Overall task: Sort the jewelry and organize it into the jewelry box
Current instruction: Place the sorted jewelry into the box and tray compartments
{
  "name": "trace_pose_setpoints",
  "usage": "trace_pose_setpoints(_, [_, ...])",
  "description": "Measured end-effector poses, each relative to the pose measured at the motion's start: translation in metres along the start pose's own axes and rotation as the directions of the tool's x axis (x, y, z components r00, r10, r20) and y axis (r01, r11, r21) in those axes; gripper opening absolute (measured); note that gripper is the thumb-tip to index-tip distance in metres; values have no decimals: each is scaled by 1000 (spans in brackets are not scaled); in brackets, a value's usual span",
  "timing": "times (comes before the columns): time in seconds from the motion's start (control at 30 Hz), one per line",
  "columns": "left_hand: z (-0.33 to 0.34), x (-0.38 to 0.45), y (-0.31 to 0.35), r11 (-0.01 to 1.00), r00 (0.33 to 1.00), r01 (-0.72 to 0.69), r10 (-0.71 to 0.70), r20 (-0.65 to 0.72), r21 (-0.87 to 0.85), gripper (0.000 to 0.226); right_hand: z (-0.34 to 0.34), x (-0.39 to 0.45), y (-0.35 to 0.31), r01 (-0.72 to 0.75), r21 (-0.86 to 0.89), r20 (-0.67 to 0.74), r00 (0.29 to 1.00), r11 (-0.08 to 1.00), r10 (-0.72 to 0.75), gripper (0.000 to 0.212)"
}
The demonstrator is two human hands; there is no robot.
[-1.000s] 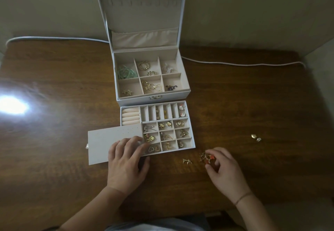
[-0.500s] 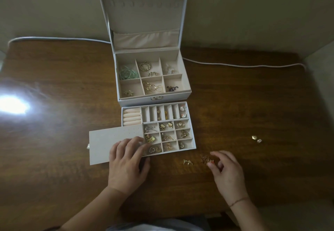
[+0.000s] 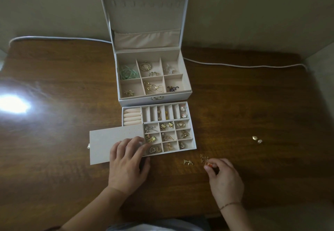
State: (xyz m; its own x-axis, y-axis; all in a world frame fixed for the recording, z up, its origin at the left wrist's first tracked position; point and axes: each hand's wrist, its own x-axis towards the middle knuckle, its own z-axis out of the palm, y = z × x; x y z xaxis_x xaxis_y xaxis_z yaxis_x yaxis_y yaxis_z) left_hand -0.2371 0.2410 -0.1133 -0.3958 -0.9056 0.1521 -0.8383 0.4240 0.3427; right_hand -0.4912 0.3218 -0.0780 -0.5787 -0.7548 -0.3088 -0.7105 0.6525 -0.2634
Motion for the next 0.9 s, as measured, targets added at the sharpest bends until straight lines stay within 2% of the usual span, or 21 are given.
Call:
trace_pose_setpoints(0.17, [1, -1, 0, 1000, 1000, 5, -5, 15, 1, 41, -1, 5, -2, 0, 12, 37, 999, 1000, -1, 10])
trace_pose_setpoints(0.33, [0, 0, 0, 1000, 1000, 10, -10, 19, -1, 41, 0, 1, -9, -25, -2, -27, 999, 1000, 25, 31])
trace_pose_setpoints(0.5, [0, -1, 1, 1000, 999, 12, -12, 30, -1, 41, 2, -1, -10, -39, 12, -46, 998, 999, 39, 18])
trace_pose_setpoints(0.73, [0, -1, 0, 1000, 1000, 7, -7, 14, -2, 41, 1, 5, -7, -10, -19, 46, 999, 1000, 11, 9])
trace_pose_setpoints(0.9, [0, 0, -1, 1000, 1000, 6, -6, 21, -3, 41, 2, 3, -7, -8, 96, 20, 1000, 995, 6, 37])
